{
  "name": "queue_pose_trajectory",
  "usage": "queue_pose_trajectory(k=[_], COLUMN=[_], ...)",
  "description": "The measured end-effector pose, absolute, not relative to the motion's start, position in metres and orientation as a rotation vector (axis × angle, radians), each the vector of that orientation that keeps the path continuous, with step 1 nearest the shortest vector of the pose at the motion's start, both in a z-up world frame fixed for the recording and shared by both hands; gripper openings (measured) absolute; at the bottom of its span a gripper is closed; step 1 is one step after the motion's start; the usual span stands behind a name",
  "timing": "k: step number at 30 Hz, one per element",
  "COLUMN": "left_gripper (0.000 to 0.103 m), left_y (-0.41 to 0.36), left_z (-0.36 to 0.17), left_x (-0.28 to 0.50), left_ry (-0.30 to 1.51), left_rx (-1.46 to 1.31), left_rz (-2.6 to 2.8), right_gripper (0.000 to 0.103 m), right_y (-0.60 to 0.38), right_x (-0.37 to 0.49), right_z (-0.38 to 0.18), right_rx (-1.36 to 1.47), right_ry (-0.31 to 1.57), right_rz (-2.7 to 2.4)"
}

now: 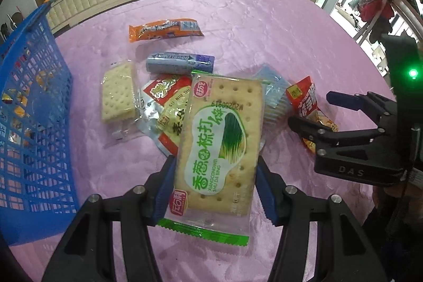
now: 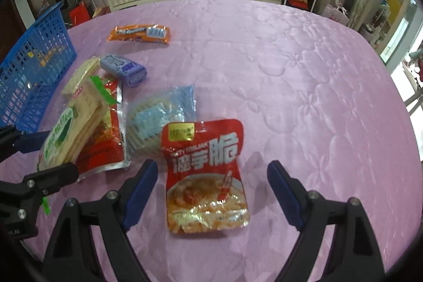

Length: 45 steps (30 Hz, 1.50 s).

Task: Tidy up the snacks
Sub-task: 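Close the left tool on the cracker pack while the right tool grips the red snack bag, then carry both packs over the blue basket and open both tools to drop them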

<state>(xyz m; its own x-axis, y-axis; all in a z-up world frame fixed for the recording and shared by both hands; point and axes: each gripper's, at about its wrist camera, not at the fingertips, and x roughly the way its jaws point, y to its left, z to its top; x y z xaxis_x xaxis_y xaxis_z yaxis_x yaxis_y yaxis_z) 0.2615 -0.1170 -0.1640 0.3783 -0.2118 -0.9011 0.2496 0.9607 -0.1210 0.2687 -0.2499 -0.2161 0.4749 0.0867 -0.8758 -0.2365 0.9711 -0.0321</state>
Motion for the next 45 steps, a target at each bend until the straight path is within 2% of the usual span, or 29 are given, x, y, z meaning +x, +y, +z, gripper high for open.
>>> queue_pose_trajectory(k=[3,5,7,10,12,13,20,26,45], left_gripper=[0.055,0.055,0.055,0.055,0.055,0.055,0.055,0.055,0.055], left_y=[-0.115,-0.115,-0.115,-0.117,-0.118,-0.118,-0.111,-0.096,-0.006], left_z=[-0.162,-0.162,-0.163,-0.163,-0.162,-0.161,-0.139,-0.101,-0.003], left_x=[0.26,0.26,0.26,0.26,0.259,0.258,0.24,0.218,0.153], left_ry=[1.143,1.144,1.149,1.151,1.149,1.147,1.109,1.042,0.913], left_rx=[0.034,0.033,0.027,0.031,0.033,0.032,0.004,-0.025,-0.115], left_rz=[-0.295,-0.291,-0.289,-0.29,-0.289,-0.288,-0.287,-0.275,-0.145], right_gripper=[0.074,0.062,0.061,0.054,0.043,0.03,0.03,0.03,0.03], right_y=[-0.25,-0.25,-0.251,-0.25,-0.248,-0.247,-0.239,-0.229,-0.142], right_x=[0.269,0.268,0.266,0.262,0.257,0.255,0.227,0.203,0.158], right_z=[-0.22,-0.219,-0.219,-0.217,-0.214,-0.212,-0.178,-0.138,-0.053], right_rx=[-0.187,-0.193,-0.199,-0.206,-0.189,-0.178,-0.145,-0.104,-0.075], right_ry=[1.059,1.053,1.045,1.044,1.047,1.053,1.006,0.953,0.827], right_rz=[0.204,0.21,0.217,0.235,0.27,0.284,0.313,0.343,0.517])
